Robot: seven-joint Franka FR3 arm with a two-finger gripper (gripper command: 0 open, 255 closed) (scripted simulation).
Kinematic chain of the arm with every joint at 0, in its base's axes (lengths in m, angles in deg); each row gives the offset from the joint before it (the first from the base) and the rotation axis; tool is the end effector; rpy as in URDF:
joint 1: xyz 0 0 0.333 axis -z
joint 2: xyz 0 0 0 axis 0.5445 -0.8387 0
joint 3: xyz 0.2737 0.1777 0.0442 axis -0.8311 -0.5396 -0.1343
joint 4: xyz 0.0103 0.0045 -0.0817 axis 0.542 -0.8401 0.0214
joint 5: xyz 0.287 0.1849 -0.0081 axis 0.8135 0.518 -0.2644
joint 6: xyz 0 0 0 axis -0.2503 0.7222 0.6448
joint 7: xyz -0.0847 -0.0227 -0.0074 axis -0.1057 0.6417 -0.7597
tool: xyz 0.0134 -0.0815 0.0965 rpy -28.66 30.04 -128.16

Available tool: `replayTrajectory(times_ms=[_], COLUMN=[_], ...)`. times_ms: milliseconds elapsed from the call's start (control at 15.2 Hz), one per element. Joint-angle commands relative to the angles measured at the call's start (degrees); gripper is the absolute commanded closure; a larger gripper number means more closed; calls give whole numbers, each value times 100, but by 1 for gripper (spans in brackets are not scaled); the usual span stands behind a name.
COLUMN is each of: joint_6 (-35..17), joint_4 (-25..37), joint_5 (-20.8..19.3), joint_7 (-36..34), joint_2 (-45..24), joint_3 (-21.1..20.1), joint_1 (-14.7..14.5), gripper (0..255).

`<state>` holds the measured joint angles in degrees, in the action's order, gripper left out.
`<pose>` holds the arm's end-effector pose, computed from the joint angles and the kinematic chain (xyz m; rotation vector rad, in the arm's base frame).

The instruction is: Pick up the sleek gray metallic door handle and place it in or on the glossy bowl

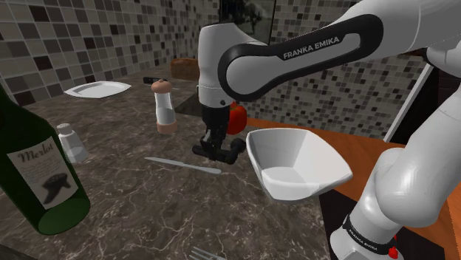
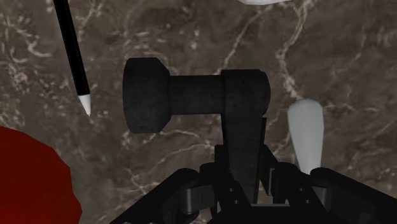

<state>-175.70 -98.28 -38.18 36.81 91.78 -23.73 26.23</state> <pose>0.3908 0.2364 0.4922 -3.0732 -0.5687 0.0142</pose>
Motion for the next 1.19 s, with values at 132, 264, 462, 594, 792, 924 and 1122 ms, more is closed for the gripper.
replayTrajectory(times_ms=[132,264,462,594,792,924,1122], joint_6=[272,426,656,810,1041,1195,1426], joint_4=[211,341,547,690,914,1070,1314], joint_5=[9,12,14,13,9,4,-6], joint_7=[9,11,12,10,6,1,-9], joint_2=[57,82,108,120,126,124,111], joint_3=[22,32,45,53,63,69,76], joint_1=[9,13,18,22,27,31,37], gripper=[255,255,255,255,255,255,255])
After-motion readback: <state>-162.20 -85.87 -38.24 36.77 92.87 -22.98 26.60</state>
